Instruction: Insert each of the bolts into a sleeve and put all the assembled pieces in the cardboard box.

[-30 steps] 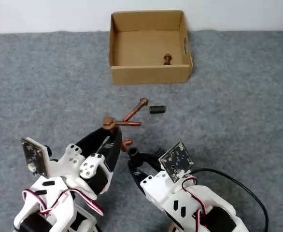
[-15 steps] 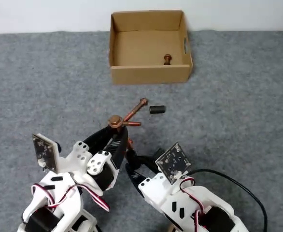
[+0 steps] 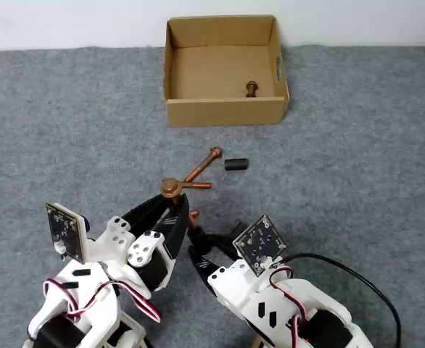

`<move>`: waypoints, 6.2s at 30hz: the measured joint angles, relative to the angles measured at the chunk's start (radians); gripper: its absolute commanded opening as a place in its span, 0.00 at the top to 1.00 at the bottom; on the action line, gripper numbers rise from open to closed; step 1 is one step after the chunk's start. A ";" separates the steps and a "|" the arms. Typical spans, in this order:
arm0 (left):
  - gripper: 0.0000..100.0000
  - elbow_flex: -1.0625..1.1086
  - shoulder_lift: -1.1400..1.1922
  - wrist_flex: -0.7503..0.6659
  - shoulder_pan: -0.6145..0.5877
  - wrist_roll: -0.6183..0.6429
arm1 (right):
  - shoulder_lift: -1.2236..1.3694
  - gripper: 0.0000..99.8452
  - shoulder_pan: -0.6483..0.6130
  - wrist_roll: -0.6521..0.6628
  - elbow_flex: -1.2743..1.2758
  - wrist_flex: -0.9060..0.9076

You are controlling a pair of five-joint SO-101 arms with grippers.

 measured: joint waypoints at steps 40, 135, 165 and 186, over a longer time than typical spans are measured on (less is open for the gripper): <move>0.82 -0.101 -0.002 0.242 -0.032 -0.127 | 0.000 0.99 -0.003 0.000 0.018 0.000; 1.00 0.578 0.008 -0.015 -0.534 -0.341 | 2.630 0.99 0.637 0.094 -1.955 -0.562; 1.00 0.578 0.008 -0.015 -0.534 -0.341 | 2.407 0.81 0.548 0.097 -2.008 -0.017; 1.00 0.578 0.008 -0.032 -0.574 -0.341 | 2.317 0.81 0.508 0.206 -2.008 0.638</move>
